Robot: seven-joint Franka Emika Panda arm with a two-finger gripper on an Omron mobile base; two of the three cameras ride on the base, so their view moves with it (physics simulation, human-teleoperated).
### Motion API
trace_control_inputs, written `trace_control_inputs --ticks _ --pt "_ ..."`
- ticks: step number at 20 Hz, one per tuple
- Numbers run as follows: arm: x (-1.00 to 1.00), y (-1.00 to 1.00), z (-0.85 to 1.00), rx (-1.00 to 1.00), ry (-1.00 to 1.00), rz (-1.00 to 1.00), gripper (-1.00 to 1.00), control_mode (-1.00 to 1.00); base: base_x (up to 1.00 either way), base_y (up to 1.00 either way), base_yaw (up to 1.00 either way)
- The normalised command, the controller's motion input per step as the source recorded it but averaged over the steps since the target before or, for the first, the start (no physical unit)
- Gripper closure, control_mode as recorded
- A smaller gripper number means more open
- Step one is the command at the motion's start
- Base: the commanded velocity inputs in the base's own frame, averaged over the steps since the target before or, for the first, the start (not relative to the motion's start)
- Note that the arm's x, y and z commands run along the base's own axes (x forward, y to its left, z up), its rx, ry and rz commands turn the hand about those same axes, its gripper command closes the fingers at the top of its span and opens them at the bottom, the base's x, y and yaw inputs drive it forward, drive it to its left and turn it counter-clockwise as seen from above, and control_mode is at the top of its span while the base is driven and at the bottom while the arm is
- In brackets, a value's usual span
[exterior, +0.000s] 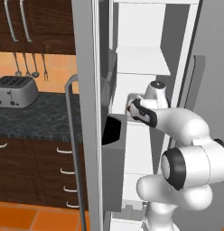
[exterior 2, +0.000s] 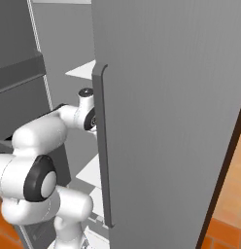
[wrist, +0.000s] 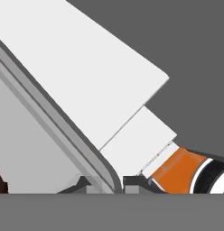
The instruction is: Take the meat container that has the chicken drumstick and place it on the second highest rack of the freezer. Then take the vegetable container that has the avocados and place it on the highest rack of the freezer.
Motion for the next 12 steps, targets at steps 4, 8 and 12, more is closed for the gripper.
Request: trace_control_inputs --ticks 4,8,12 --pt "0.39 -0.10 -0.06 0.00 0.00 0.00 1.00 -1.00 0.00 0.00 0.00" --pt "0.40 -0.16 -0.06 0.00 0.00 0.00 1.00 -1.00 0.00 0.00 0.00" --pt "0.41 -0.07 -0.10 0.00 0.00 0.00 1.00 -1.00 0.00 0.00 0.00"
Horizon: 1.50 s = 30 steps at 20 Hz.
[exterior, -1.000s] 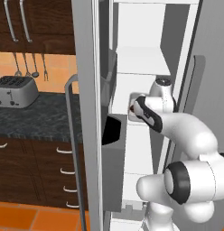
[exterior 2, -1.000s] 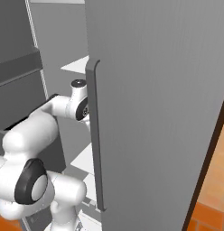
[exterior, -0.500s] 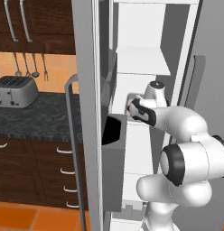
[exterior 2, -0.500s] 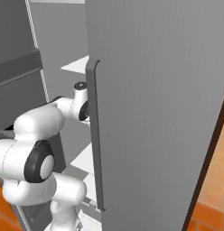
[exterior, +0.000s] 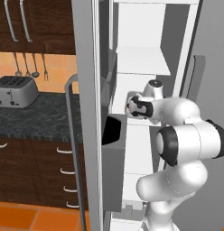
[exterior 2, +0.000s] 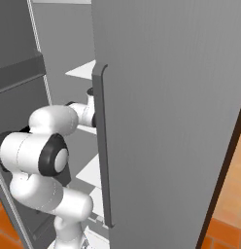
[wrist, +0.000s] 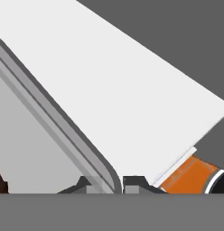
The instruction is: Take the meat container that has the chicken drumstick and place it on the second highest rack of the freezer. Then take the vegetable container that has the avocados and place it on the highest rack of the freezer.
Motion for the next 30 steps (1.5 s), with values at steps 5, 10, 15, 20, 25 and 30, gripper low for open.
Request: trace_control_inputs --ticks 5,10,15,20,25,30 --pt "0.31 -0.01 -0.15 0.00 0.00 0.00 1.00 -1.00 0.00 0.00 0.00" --pt "0.14 0.00 -0.28 -0.01 0.00 0.00 1.00 -1.00 0.00 0.00 0.00" --pt "0.00 0.00 0.00 0.00 -0.01 0.00 1.00 -1.00 0.00 0.00 0.00" --pt "0.00 0.00 0.00 0.00 0.00 0.00 -1.00 -1.00 0.00 0.00 0.00" --pt "0.00 0.00 0.00 0.00 0.00 0.00 -1.00 -1.00 0.00 0.00 0.00" --pt "-0.03 0.00 0.00 0.00 0.00 0.00 -1.00 -1.00 0.00 0.00 0.00"
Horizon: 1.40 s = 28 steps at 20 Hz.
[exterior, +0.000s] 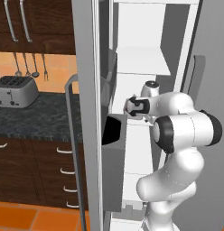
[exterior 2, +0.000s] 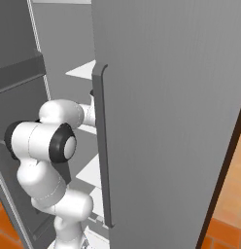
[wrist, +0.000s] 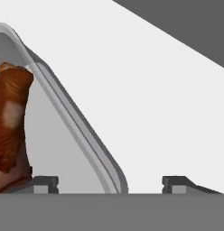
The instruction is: Take the meat container that has the chicken drumstick and place it on the second highest rack of the freezer. Then take the vegetable container that has the avocados and place it on the highest rack of the freezer.
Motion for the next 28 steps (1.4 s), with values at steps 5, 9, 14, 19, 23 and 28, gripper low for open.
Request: trace_control_inputs --ticks 5,9,14,19,23,28 --pt "-0.23 -0.01 0.16 0.00 0.00 0.00 -1.00 -1.00 0.00 0.00 0.00" --pt "-0.52 0.00 0.03 0.00 0.00 0.03 -1.00 -1.00 0.00 0.00 0.00" --pt "-0.38 0.14 0.28 -0.01 0.00 0.00 -1.00 -1.00 0.00 0.00 0.00" --pt "-0.11 0.02 0.46 0.00 -0.02 0.00 -1.00 -1.00 0.00 0.00 0.00" --pt "-0.86 0.00 0.26 -0.02 0.00 0.13 -1.00 -1.00 0.00 0.00 0.00" --pt "-0.87 -0.01 0.27 -0.04 0.01 0.26 -1.00 -1.00 0.00 0.00 0.00"
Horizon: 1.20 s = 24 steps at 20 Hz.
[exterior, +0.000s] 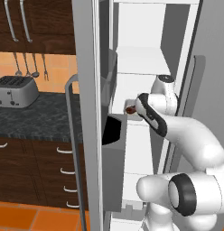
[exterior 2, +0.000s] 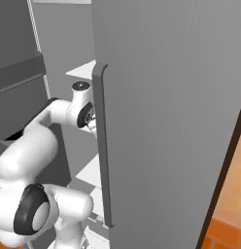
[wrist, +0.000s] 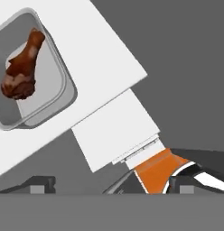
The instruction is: Take the meat container that has the chicken drumstick and place it on the second highest rack of the freezer. Then take the vegetable container that has the avocados and place it on the highest rack of the freezer.
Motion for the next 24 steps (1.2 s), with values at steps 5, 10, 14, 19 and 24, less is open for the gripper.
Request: trace_control_inputs --ticks 5,10,14,19,24 --pt "-0.82 -0.29 0.28 -0.03 0.00 0.21 -1.00 -1.00 0.00 0.00 0.00" --pt "-0.79 -0.24 0.11 -0.13 0.00 0.19 -1.00 -1.00 0.00 0.00 0.00" --pt "-0.55 -0.22 0.28 -0.12 0.08 0.19 -1.00 -1.00 0.00 0.00 0.00" --pt "-0.55 -0.20 0.40 -0.05 0.14 0.22 -1.00 -1.00 0.00 0.00 0.00" --pt "-0.37 0.01 0.26 -0.02 0.12 0.11 -1.00 -1.00 0.00 0.00 0.00"
